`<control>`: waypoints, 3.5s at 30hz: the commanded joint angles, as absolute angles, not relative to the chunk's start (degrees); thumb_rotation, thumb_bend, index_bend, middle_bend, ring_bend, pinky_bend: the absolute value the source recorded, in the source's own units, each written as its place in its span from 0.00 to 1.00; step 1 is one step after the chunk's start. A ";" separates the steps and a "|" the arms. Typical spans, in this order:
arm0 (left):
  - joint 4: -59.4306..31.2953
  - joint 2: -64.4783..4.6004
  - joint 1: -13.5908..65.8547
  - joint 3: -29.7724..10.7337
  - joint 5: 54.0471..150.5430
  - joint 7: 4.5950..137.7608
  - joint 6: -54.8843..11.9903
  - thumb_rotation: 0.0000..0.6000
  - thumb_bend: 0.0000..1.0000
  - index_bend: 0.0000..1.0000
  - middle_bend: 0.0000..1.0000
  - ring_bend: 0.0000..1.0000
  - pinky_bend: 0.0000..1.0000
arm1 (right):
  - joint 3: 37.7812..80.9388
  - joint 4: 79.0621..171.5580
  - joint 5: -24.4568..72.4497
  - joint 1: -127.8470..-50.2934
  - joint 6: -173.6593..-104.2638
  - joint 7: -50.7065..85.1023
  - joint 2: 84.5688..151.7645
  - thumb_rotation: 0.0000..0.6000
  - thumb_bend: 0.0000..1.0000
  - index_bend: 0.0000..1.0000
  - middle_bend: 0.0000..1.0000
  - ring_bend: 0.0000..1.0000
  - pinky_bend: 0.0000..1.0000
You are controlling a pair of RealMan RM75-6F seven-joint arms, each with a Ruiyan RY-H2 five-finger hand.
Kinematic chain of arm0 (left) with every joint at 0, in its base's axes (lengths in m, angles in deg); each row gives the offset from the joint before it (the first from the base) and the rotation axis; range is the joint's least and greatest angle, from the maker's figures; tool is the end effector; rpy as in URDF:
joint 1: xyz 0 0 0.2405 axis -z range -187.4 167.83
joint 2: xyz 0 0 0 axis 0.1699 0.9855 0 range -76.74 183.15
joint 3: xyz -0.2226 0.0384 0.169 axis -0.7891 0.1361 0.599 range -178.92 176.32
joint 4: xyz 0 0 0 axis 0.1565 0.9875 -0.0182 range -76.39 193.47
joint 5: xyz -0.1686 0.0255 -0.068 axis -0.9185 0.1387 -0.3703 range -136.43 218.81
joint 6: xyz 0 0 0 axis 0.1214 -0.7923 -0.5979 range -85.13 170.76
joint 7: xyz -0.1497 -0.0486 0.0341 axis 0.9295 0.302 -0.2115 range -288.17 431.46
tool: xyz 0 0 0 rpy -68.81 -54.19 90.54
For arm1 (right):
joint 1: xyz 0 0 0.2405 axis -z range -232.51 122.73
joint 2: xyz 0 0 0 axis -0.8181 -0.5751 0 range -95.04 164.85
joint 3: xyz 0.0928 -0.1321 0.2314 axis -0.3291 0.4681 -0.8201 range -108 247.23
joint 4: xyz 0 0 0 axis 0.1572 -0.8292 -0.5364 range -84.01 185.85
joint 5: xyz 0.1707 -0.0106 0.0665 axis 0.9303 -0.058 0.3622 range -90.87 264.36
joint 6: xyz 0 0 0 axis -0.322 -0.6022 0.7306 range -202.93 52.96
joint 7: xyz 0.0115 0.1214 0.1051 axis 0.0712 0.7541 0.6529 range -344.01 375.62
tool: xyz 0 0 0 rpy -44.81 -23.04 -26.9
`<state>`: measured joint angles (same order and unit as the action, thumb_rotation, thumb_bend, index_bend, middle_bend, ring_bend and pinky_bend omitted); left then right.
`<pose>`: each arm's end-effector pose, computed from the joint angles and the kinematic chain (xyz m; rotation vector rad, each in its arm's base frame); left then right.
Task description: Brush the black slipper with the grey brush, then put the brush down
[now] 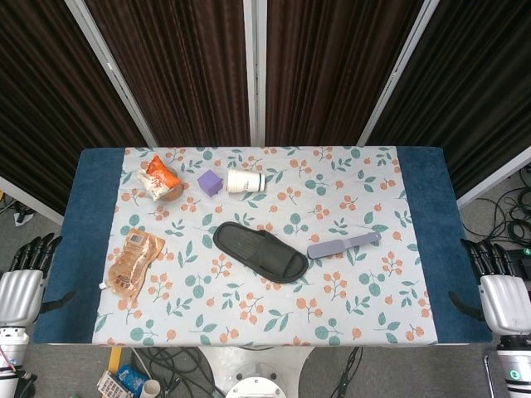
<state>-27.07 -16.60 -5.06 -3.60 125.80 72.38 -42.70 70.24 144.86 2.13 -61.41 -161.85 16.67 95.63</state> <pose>-0.3427 0.1965 0.1719 -1.3593 -0.9121 -0.8873 -0.3228 -0.1958 0.2096 1.3972 -0.9002 0.8835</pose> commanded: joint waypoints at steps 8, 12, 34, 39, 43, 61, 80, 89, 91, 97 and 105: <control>-26.89 -16.71 -4.87 -3.77 125.68 72.56 -42.25 1.00 0.14 0.12 0.16 0.05 0.11 | 68.63 144.62 0.37 -63.27 -159.24 15.08 95.90 1.00 0.10 0.00 0.13 0.01 0.03; -26.65 -16.89 -4.74 -3.88 125.73 72.84 -42.15 1.00 0.14 0.12 0.16 0.05 0.11 | 66.15 143.32 1.94 -68.01 -152.78 13.46 97.12 1.00 0.01 0.04 0.21 0.10 0.12; -28.14 -16.17 -4.83 -4.32 123.27 72.18 -40.36 1.00 0.14 0.12 0.16 0.05 0.11 | 61.38 117.06 14.09 -93.85 -112.41 14.10 116.85 1.00 0.00 0.34 0.33 0.18 0.19; -28.55 -16.08 -4.66 -4.58 122.85 71.95 -40.04 1.00 0.14 0.12 0.16 0.05 0.11 | 61.80 115.41 15.88 -95.43 -109.09 14.01 118.18 1.00 0.00 0.38 0.38 0.21 0.19; -28.67 -16.04 -4.58 -4.79 122.32 71.83 -39.73 1.00 0.14 0.12 0.16 0.05 0.11 | 62.04 114.97 16.77 -96.30 -107.41 14.37 118.61 1.00 0.00 0.41 0.40 0.23 0.21; -27.50 -16.67 -5.10 -4.85 121.95 72.83 -40.16 1.00 0.14 0.12 0.16 0.05 0.11 | 62.47 114.47 20.12 -98.24 -101.76 19.08 118.70 1.00 0.00 0.51 0.53 0.45 0.50; -26.33 -17.31 -5.62 -5.19 122.32 73.54 -41.40 1.00 0.14 0.12 0.16 0.05 0.11 | 60.33 114.90 21.41 -100.77 -96.76 26.54 117.11 1.00 0.00 0.74 0.74 0.73 0.83; -25.69 -17.88 -5.69 -5.37 121.99 74.09 -41.31 1.00 0.14 0.12 0.16 0.05 0.11 | 62.11 116.53 23.60 -101.63 -99.15 21.63 117.15 1.00 0.25 0.99 0.87 0.87 0.98; -25.45 -18.09 -5.73 -5.46 121.87 74.40 -41.34 1.00 0.14 0.12 0.16 0.05 0.11 | 62.70 117.02 24.26 -101.62 -100.13 20.10 117.22 1.00 0.38 1.00 0.89 0.90 1.00; -24.27 -18.54 -5.52 -5.47 122.57 75.30 -41.45 1.00 0.12 0.12 0.16 0.05 0.11 | 63.60 119.38 23.35 -100.46 -104.75 17.77 117.38 1.00 0.51 1.00 0.97 0.99 1.00; -23.56 -17.43 -0.96 -6.05 128.06 80.62 -39.05 1.00 0.13 0.12 0.16 0.05 0.11 | 64.53 123.82 9.32 -96.97 -117.66 21.95 112.97 1.00 0.54 1.00 1.00 1.00 1.00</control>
<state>-23.73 -17.82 -2.55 -5.79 126.55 79.21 -40.24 64.01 121.82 14.42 -98.63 -112.67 19.65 115.16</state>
